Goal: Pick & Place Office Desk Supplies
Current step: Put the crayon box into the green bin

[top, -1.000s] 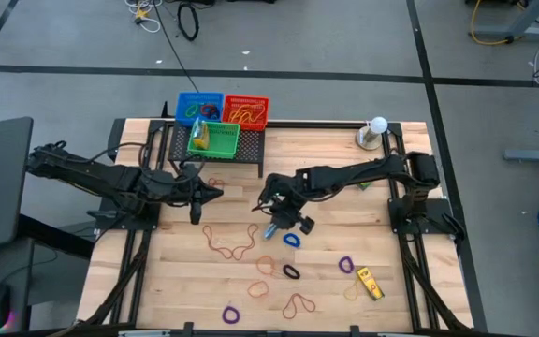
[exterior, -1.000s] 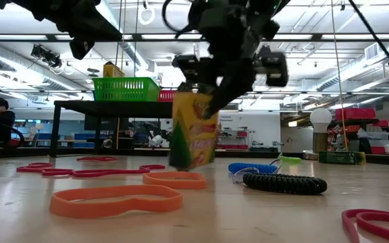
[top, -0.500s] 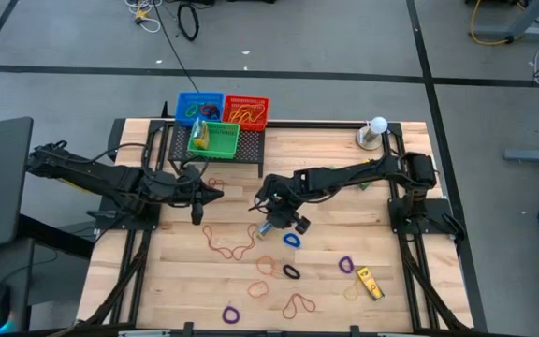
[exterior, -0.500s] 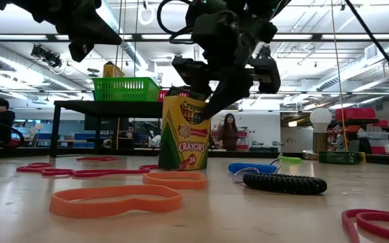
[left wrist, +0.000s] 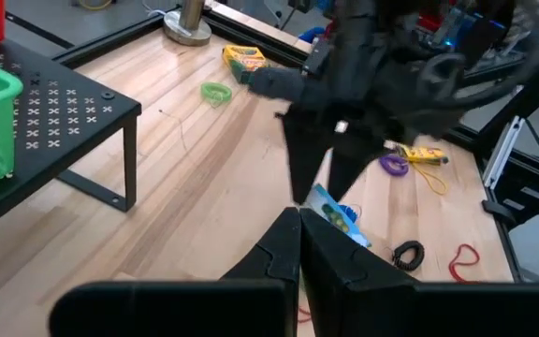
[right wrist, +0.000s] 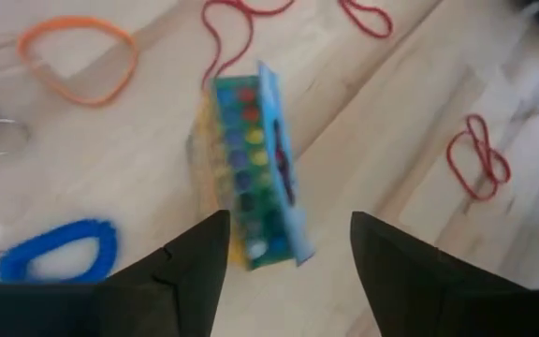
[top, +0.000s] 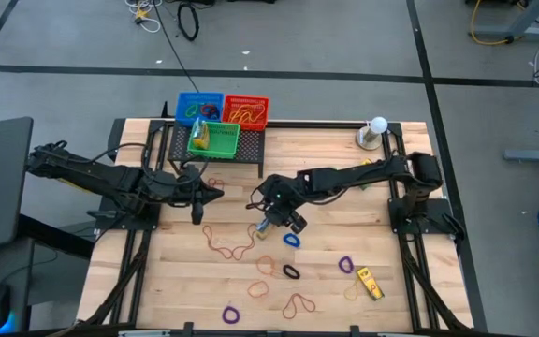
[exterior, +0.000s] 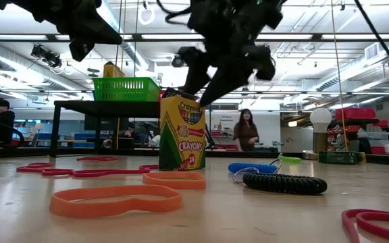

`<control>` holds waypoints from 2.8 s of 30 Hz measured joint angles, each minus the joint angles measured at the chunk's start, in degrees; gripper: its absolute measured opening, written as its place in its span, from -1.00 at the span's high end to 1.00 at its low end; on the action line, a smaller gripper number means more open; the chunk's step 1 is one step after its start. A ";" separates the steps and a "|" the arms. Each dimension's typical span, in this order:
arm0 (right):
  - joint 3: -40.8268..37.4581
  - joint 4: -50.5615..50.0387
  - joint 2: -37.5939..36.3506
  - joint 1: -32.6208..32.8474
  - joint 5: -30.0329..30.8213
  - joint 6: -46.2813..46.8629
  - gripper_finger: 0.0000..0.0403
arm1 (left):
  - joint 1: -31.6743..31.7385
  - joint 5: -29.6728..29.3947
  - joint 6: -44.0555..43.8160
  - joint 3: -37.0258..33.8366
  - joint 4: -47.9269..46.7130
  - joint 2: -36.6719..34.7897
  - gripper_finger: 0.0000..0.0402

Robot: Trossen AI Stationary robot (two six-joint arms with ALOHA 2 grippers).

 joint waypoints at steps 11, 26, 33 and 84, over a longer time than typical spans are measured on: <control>0.02 -15.77 -7.97 2.52 13.68 17.69 -0.07 | 0.50 0.53 1.34 0.00 9.56 5.62 0.95; -29.08 -6.28 -35.03 0.95 25.36 53.07 0.97 | 6.53 2.40 -6.41 5.59 16.62 17.84 0.94; -41.12 3.31 -46.32 0.95 27.72 62.46 0.89 | 6.75 2.15 -11.34 21.50 -9.21 24.15 0.69; -44.00 6.18 -51.15 0.91 32.13 55.80 0.94 | 5.63 17.65 -38.36 61.60 -44.65 68.01 -0.23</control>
